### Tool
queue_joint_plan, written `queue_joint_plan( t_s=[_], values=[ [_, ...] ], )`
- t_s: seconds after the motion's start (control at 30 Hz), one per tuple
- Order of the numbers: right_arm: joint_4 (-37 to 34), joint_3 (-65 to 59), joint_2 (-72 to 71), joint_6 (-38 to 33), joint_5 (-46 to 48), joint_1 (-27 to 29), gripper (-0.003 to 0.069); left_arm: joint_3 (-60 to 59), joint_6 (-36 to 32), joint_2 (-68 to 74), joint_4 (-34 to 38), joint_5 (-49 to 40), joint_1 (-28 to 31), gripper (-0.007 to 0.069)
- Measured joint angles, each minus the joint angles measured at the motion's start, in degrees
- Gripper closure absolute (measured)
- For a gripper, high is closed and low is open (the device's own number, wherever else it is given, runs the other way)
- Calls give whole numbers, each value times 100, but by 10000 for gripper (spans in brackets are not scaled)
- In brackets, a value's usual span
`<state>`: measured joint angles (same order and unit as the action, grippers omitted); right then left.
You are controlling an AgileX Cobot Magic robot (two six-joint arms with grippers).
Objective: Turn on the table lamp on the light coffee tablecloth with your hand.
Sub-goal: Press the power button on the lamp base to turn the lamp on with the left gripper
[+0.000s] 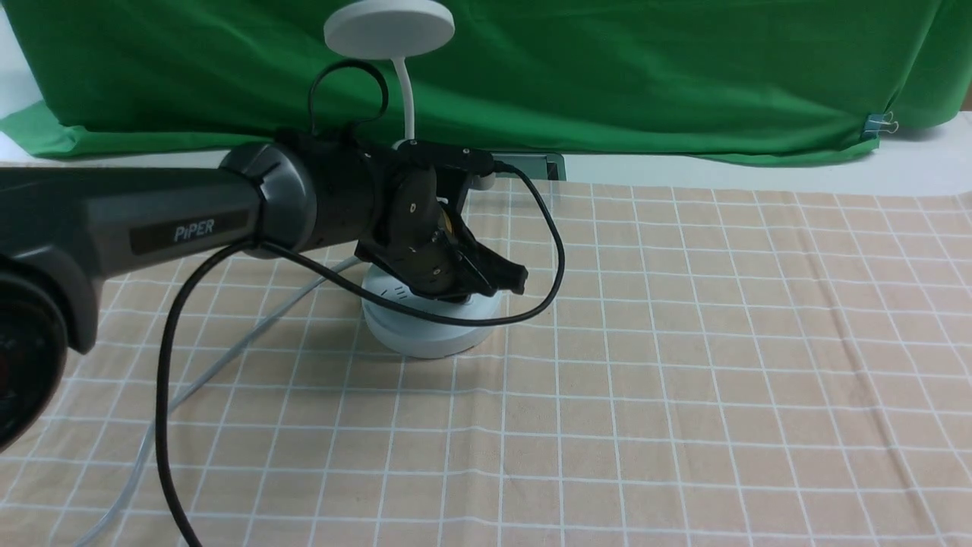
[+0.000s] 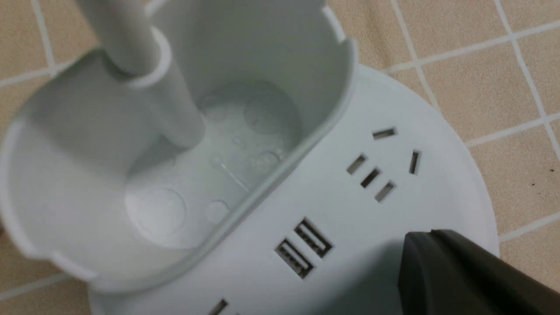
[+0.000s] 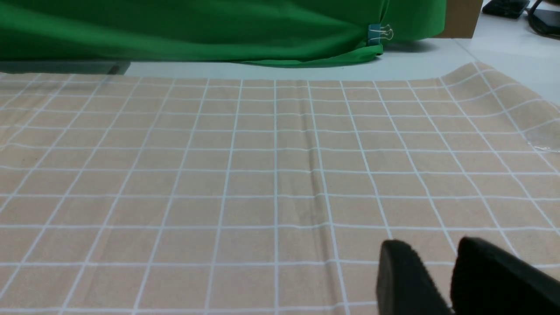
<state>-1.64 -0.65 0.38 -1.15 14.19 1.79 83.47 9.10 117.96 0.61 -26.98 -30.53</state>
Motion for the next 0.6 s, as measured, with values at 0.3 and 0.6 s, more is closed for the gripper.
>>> queue_joint_plan(
  t_s=[0.3,0.6],
  values=[
    [0,0,0,0,0,0,421,114,0,93,-62,-162,0,625],
    [0,0,0,10,0,0,421,-56,-5,-627,-62,-561,-2,625]
  ],
)
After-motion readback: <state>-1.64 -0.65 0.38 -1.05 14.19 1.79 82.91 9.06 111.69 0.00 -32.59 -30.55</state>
